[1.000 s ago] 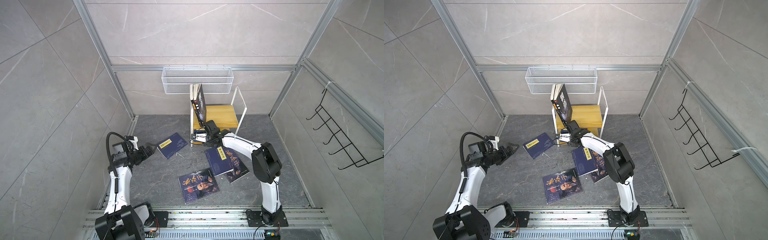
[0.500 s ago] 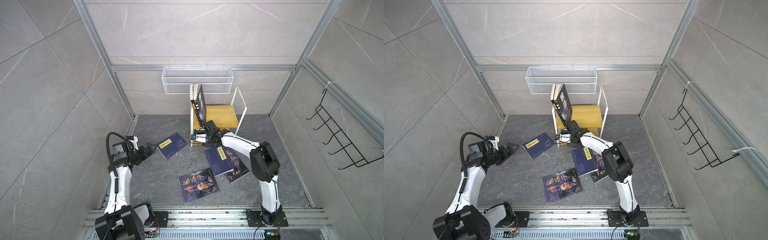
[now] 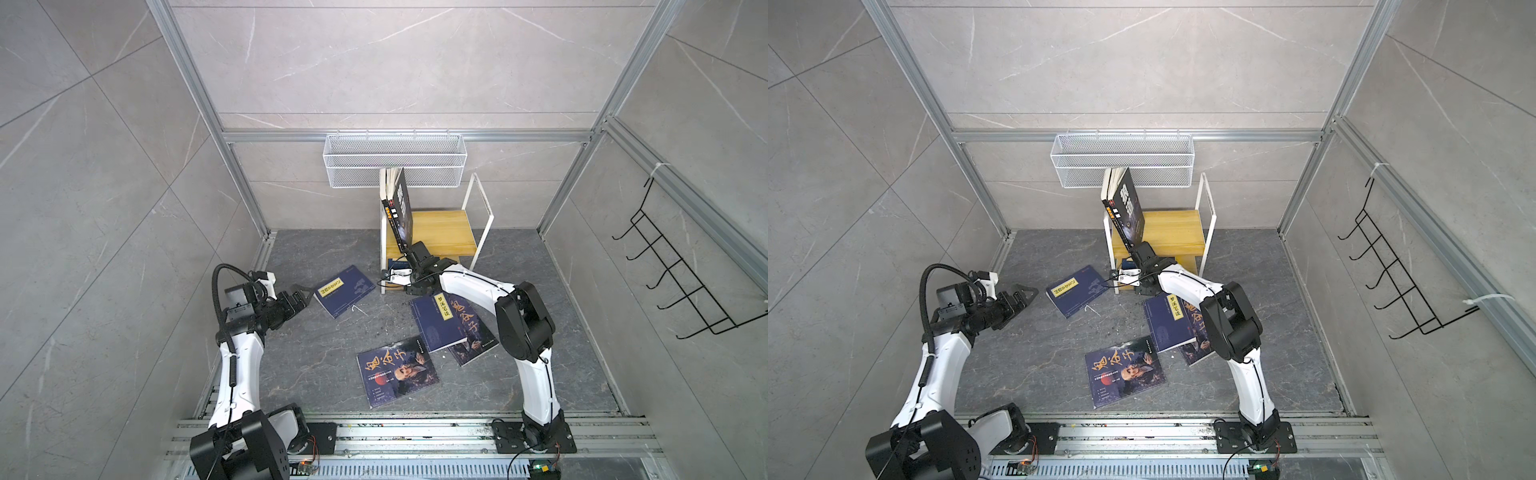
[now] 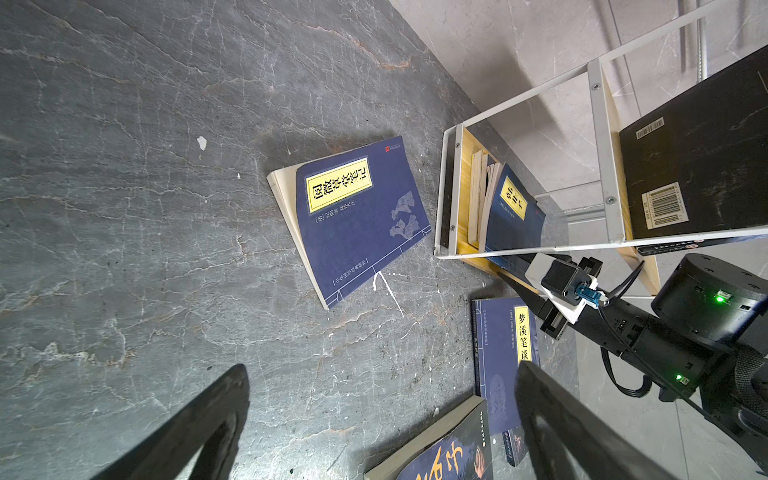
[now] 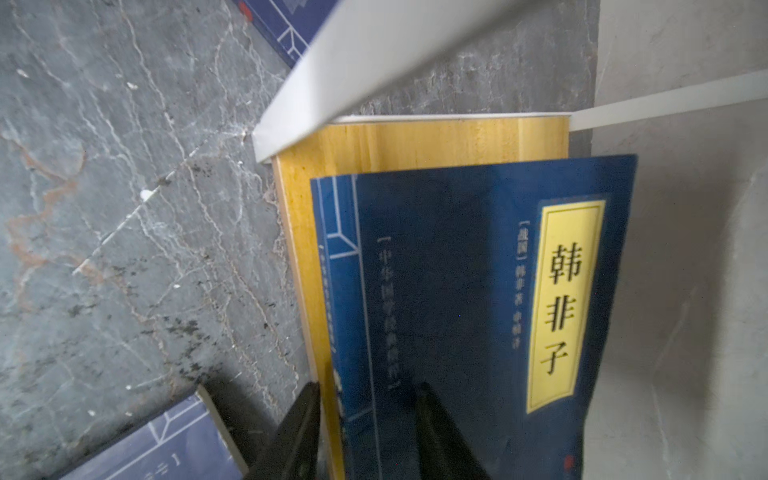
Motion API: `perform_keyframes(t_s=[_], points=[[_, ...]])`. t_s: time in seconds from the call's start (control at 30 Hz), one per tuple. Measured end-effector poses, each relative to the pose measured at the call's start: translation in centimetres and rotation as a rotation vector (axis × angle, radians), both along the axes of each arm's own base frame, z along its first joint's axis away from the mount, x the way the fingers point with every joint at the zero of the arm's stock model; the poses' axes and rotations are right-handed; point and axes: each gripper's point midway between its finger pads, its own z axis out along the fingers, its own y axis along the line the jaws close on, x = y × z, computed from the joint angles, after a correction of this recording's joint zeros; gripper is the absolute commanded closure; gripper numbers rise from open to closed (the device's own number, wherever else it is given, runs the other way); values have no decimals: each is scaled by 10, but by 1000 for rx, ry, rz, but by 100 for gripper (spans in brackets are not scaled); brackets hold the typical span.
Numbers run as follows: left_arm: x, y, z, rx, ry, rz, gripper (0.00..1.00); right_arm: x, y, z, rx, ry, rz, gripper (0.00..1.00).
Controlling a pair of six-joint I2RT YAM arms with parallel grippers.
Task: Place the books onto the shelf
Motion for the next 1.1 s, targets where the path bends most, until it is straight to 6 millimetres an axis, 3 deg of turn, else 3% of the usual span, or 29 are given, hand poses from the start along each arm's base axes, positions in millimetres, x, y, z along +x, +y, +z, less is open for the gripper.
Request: perform_keyframes(t_s=[0.37,0.7,1.1], points=[[0,1,0,1,-1,4,0,3,-4,1,-33,-18,22,66],[0,2,-1,-2,1,8,0,19,-24,6,-59,-45,-10,68],[-1,2,-3,-4,6,8,0,20,-23,8,-48,-46,-19,66]])
